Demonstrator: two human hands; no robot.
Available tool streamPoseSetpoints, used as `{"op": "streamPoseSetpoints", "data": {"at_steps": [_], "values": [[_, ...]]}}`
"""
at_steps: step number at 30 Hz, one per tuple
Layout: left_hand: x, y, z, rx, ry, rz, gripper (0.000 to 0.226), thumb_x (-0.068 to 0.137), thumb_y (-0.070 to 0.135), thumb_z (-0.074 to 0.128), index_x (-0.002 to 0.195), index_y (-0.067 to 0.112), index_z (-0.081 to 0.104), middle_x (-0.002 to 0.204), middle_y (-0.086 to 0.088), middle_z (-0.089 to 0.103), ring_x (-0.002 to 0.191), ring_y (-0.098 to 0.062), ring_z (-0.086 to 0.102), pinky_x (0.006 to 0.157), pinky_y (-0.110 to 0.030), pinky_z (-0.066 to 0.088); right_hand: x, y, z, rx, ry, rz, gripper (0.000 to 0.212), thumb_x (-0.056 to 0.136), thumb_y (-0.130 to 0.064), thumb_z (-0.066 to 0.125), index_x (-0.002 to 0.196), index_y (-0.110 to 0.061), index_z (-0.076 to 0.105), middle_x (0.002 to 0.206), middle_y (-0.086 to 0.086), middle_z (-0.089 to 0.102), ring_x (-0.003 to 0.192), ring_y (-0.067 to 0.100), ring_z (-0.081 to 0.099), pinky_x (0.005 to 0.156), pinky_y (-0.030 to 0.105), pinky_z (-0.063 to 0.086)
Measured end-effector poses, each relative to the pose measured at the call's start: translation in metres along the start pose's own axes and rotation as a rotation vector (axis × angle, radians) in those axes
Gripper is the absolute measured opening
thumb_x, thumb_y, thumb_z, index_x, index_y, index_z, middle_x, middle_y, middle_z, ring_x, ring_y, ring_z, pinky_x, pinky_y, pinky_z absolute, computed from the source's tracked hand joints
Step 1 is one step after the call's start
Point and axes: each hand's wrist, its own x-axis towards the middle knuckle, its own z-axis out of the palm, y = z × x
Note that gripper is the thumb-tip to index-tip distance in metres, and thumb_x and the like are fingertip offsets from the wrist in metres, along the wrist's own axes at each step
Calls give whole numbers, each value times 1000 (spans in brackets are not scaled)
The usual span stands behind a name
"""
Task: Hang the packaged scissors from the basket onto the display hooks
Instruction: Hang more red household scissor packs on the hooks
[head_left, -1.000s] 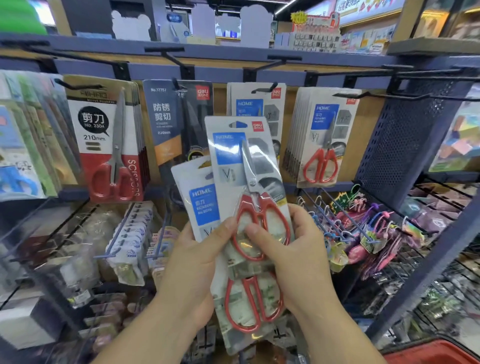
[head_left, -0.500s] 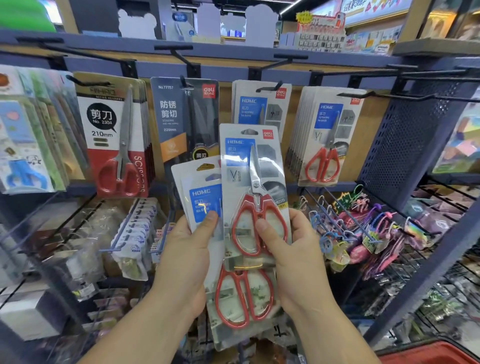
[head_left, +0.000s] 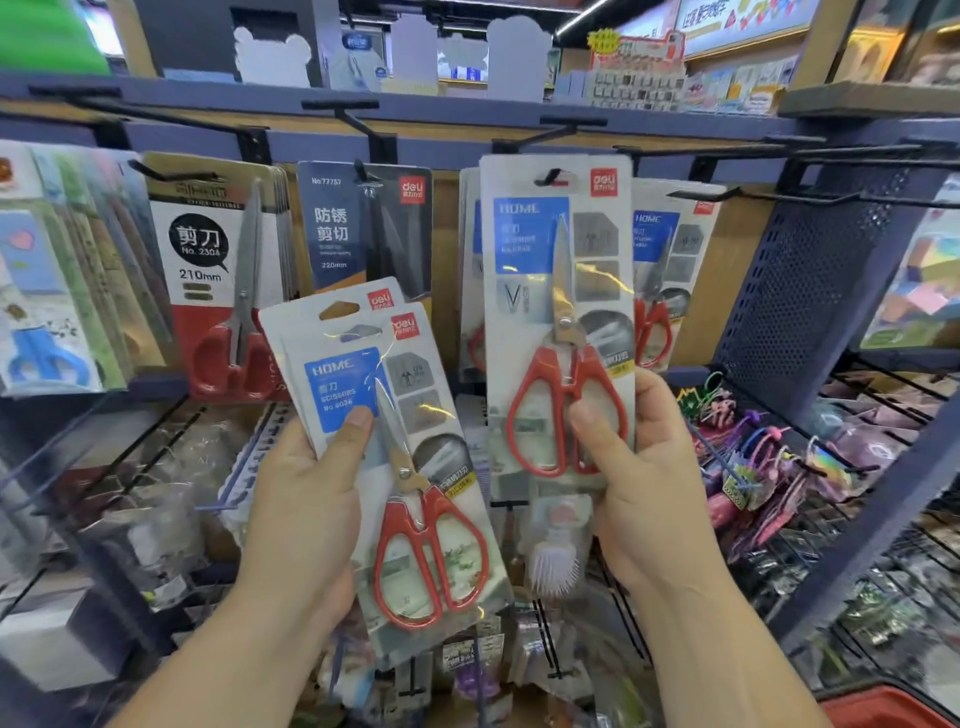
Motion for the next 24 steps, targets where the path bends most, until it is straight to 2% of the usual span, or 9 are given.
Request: {"op": "streamPoseSetpoints", "data": {"at_steps": [3, 6, 10, 13, 15, 17, 18, 22, 24], "values": [[-1, 1, 0, -20, -10, 2, 19, 105, 19, 57, 117, 23, 71, 110, 5, 81, 97, -13, 78, 73, -24, 63, 9, 2, 1, -49, 8, -7, 30, 80, -18, 74, 108, -16, 64, 101, 2, 76, 93, 17, 73, 78, 32, 60], [1, 3, 0, -14, -1, 15, 19, 105, 18, 57, 117, 23, 71, 112, 4, 81, 102, -17, 78, 82, -34, 62, 12, 6, 4, -64, 40, 19, 29, 79, -21, 76, 105, -16, 65, 104, 4, 76, 97, 20, 73, 85, 39, 60], [4, 7, -1, -28, 24, 38, 19, 106, 17, 56, 115, 24, 71, 113, 4, 81, 104, -19, 77, 90, -40, 58, 17, 10, 6, -28, 103, 5, 31, 78, -22, 76, 107, -15, 66, 98, 3, 76, 90, 18, 73, 78, 34, 62], [3, 9, -3, -38, 24, 40, 19, 106, 18, 56, 114, 24, 72, 112, 4, 81, 100, -17, 78, 88, -40, 57, 25, 16, 5, -84, 126, 28, 19, 88, -13, 74, 106, -15, 66, 96, 1, 77, 88, 17, 74, 76, 32, 61], [3, 10, -4, -40, 23, 35, 19, 106, 18, 56, 114, 25, 72, 112, 4, 81, 101, -17, 77, 90, -41, 57, 34, 22, 4, -170, 117, 83, 15, 94, -11, 72, 108, -15, 70, 101, 3, 79, 96, 21, 76, 84, 39, 62], [2, 11, -3, -34, 14, 37, 20, 105, 19, 57, 115, 26, 73, 114, 4, 80, 104, -19, 77, 93, -42, 56, 44, 29, 3, -255, 90, 142, 15, 96, -19, 73, 111, -15, 73, 105, 5, 80, 103, 25, 76, 93, 46, 60], [1, 11, -3, -31, 8, 36, 20, 105, 20, 57, 116, 26, 73, 114, 4, 80, 104, -19, 77, 92, -42, 57, 48, 33, 2, -281, 84, 175, 17, 96, -24, 73, 110, -15, 74, 105, 5, 80, 103, 25, 76, 93, 46, 59], [-1, 11, -2, -53, -31, 16, 21, 104, 19, 57, 119, 25, 71, 113, 5, 80, 101, -15, 78, 77, -29, 64, 56, 40, -1, -339, 113, 269, 23, 97, -40, 70, 112, -22, 70, 102, -5, 80, 98, 17, 73, 75, 34, 56], [-3, 11, -1, -55, -46, 17, 22, 105, 18, 57, 120, 23, 71, 113, 5, 80, 99, -12, 78, 73, -24, 63, 54, 41, -1, -333, 154, 281, 33, 96, -44, 70, 121, -24, 63, 109, -6, 75, 104, 16, 70, 77, 35, 57]]}}
